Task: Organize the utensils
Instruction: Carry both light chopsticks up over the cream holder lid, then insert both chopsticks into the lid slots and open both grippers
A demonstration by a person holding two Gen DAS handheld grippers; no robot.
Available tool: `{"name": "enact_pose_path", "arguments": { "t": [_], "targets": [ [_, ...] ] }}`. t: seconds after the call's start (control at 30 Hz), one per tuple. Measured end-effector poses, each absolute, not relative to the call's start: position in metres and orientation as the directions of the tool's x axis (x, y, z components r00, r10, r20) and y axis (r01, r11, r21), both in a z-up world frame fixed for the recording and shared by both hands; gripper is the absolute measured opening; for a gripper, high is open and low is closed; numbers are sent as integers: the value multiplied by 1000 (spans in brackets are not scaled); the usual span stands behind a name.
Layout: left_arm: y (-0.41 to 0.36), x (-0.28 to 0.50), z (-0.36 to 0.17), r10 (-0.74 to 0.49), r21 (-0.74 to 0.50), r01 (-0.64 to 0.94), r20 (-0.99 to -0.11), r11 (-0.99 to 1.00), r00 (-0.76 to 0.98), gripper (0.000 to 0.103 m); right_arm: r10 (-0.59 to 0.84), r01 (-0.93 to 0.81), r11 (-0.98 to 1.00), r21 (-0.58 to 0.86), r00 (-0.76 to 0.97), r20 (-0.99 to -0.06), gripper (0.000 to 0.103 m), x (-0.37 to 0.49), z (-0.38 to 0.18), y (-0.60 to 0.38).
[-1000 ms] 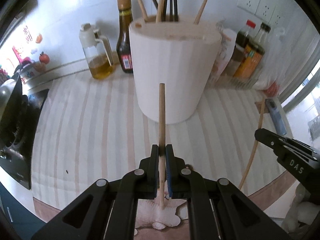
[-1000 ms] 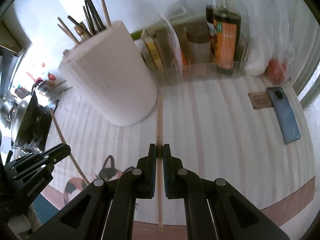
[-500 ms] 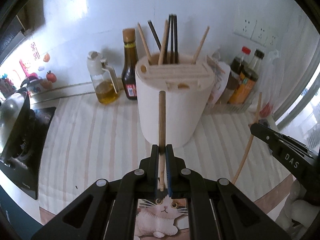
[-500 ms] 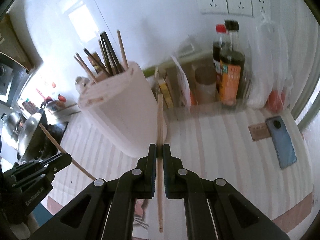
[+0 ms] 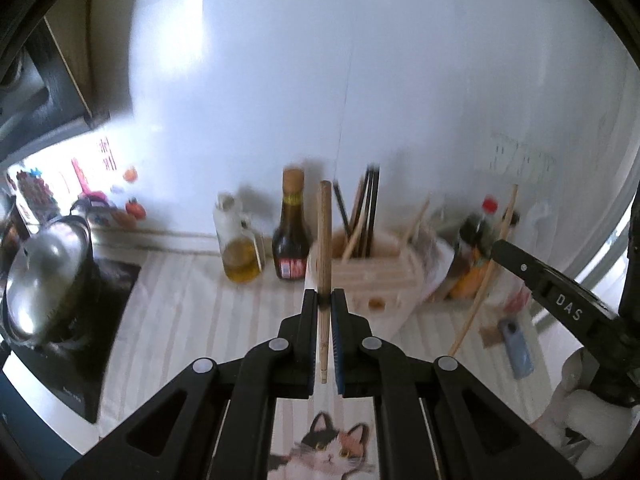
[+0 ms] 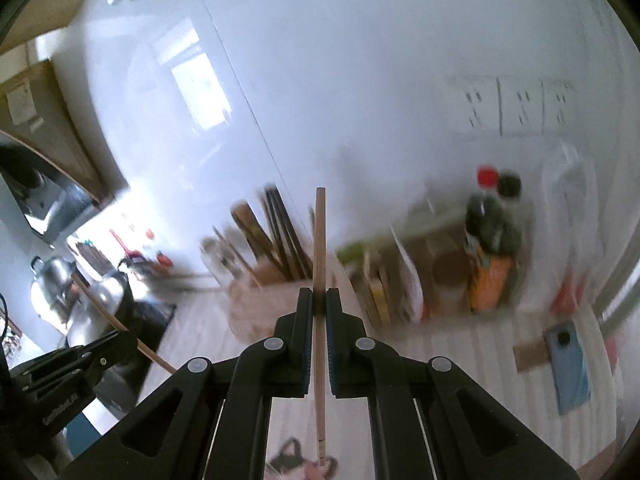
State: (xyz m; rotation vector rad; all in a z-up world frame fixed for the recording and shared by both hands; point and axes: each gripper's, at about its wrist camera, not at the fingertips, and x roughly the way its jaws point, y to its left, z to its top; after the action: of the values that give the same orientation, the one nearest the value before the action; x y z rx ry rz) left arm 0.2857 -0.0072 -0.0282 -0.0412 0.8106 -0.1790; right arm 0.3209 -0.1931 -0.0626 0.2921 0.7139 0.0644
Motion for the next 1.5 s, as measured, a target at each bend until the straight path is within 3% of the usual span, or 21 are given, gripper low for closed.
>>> {"name": "enact_pose_path", "arguments": {
  "t": [0.47,0.97,1.23,1.33,1.37,1.4,1.43,1.47,1.5],
  "targets": [
    [-16,359,42,-189,-121,145,-620,982,762,4,103,26,966,257,874,-475,6,397,33,-188],
    [-27,436,-9,-228,-159,164,-716,974,660,4,111,33,960,276,864,-491,6,475,-9,-193],
    [-21,441,-25,-240,-187,150,-752,971,614,6,160,-17,967,255,819,-551,7,487,-30,-184],
    [-21,437,-19,-213,-159,142,-748,977,628,12,179,-27,966,258,788,-589,8,489,-39,-185],
    [-21,434,-17,-193,-138,135,-746,981,637,19,175,-24,967,253,783,-597,13,488,-41,-186],
    [-20,434,-16,-177,-123,128,-747,984,641,34,178,-26,967,253,778,-602,19,486,-42,-186],
    [-19,432,-15,-163,-113,118,-745,986,647,44,178,-23,967,254,774,-607,32,485,-42,-187],
    [-16,432,-15,-157,-112,111,-740,988,654,64,177,-19,967,256,773,-610,41,484,-42,-187],
    [-13,429,-14,-144,-106,97,-732,990,666,76,178,-16,965,262,773,-609,43,480,-41,-191]
  ]
}}
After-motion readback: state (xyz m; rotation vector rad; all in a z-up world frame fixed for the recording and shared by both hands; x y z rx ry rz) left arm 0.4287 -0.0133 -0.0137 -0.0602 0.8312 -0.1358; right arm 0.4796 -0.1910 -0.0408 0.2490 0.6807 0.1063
